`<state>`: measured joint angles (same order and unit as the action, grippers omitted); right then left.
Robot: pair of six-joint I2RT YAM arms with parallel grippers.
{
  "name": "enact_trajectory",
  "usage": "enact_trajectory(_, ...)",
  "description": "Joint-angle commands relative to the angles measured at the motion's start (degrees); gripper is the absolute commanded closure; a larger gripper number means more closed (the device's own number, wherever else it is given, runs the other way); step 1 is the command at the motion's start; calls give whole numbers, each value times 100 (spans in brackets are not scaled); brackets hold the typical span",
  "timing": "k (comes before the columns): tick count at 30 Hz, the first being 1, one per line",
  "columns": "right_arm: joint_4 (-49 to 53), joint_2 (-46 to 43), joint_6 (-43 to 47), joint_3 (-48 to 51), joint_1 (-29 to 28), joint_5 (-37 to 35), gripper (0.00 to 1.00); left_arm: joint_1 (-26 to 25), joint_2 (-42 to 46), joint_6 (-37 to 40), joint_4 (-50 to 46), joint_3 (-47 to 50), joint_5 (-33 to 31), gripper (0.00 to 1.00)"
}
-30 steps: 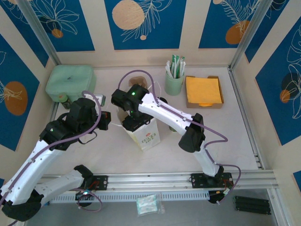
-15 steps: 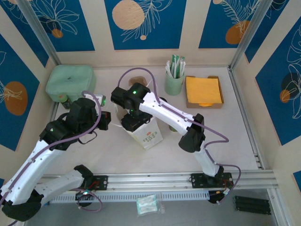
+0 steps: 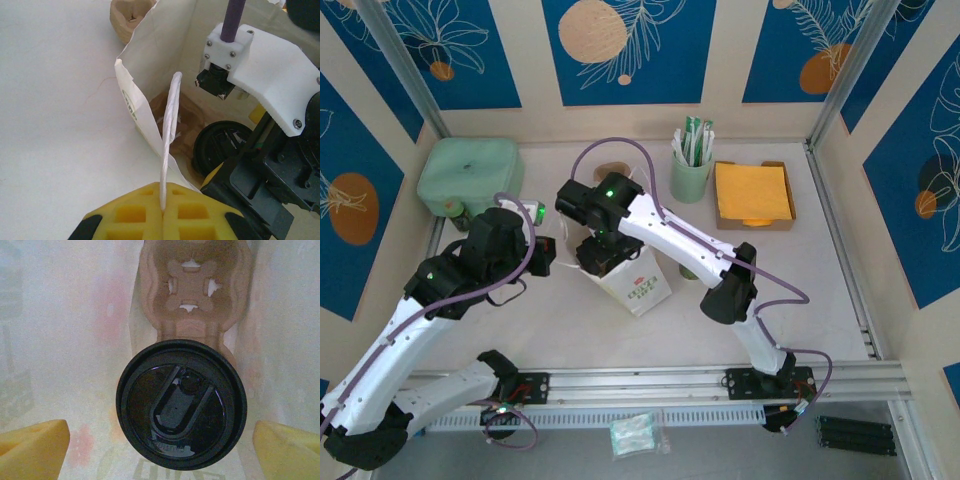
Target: Pack the takeout coffee
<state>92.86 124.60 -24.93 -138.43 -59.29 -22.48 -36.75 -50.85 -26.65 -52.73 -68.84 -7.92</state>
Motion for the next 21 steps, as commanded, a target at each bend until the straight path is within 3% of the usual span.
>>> enact_trajectory(1,874,-262,-131,-59,-2,-88,5,46,30,-12,156,-102,96,100)
enact_trajectory(21,411,-277,-129,589,87,-85,5,45,-256,179,419,-653,438,100)
